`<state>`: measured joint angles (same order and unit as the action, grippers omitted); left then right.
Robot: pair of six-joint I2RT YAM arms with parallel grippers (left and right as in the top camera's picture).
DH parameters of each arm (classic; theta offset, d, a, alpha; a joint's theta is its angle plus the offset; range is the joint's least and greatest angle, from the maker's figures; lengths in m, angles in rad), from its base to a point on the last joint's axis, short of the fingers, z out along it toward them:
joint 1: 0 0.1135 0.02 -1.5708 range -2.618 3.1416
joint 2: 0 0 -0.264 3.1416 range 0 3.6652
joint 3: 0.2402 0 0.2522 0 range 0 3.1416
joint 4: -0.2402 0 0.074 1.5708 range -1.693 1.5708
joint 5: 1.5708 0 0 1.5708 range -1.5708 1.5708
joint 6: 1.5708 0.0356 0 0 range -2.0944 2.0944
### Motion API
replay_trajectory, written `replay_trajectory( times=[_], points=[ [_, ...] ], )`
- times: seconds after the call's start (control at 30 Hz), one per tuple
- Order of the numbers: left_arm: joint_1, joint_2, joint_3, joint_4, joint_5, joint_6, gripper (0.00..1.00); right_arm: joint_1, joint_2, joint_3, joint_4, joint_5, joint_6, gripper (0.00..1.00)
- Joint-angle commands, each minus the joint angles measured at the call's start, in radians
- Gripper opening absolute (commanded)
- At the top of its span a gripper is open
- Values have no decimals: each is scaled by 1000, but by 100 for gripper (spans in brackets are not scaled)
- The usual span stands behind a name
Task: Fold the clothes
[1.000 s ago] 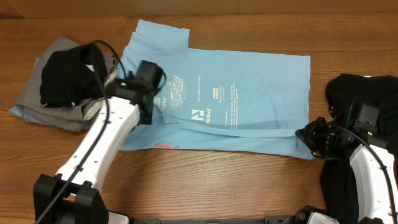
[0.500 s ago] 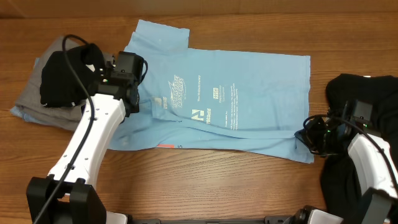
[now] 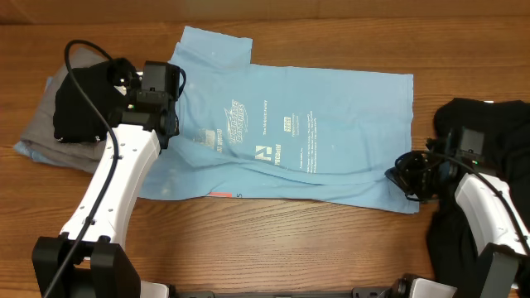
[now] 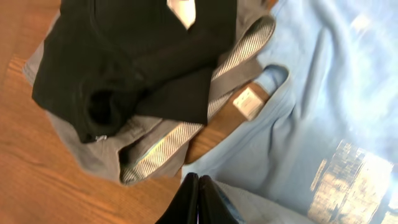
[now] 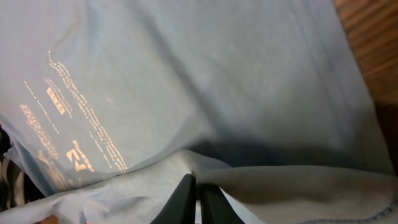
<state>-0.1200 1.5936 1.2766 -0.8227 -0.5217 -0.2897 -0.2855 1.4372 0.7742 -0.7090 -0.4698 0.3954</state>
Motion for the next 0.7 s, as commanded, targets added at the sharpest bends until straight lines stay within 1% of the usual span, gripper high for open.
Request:
replay_trajectory(
  times=[0.0,0.37,0.5,0.6,0.67],
  points=[
    [4,2,22,27,-29,-16,4,16,2,29,33,24,-3,7],
    [32,2,22,151,-43,-2,4,16,2,29,103,24,-3,9],
    [42,2,22,171,-40,-2,4,16,2,29,110,24,-3,9],
    [49,3,22,171,-34,-2,4,16,2,29,130,24,-3,7],
    [49,4,22,168,-32,9,4,16,2,29,132,29,-3,7]
  ],
)
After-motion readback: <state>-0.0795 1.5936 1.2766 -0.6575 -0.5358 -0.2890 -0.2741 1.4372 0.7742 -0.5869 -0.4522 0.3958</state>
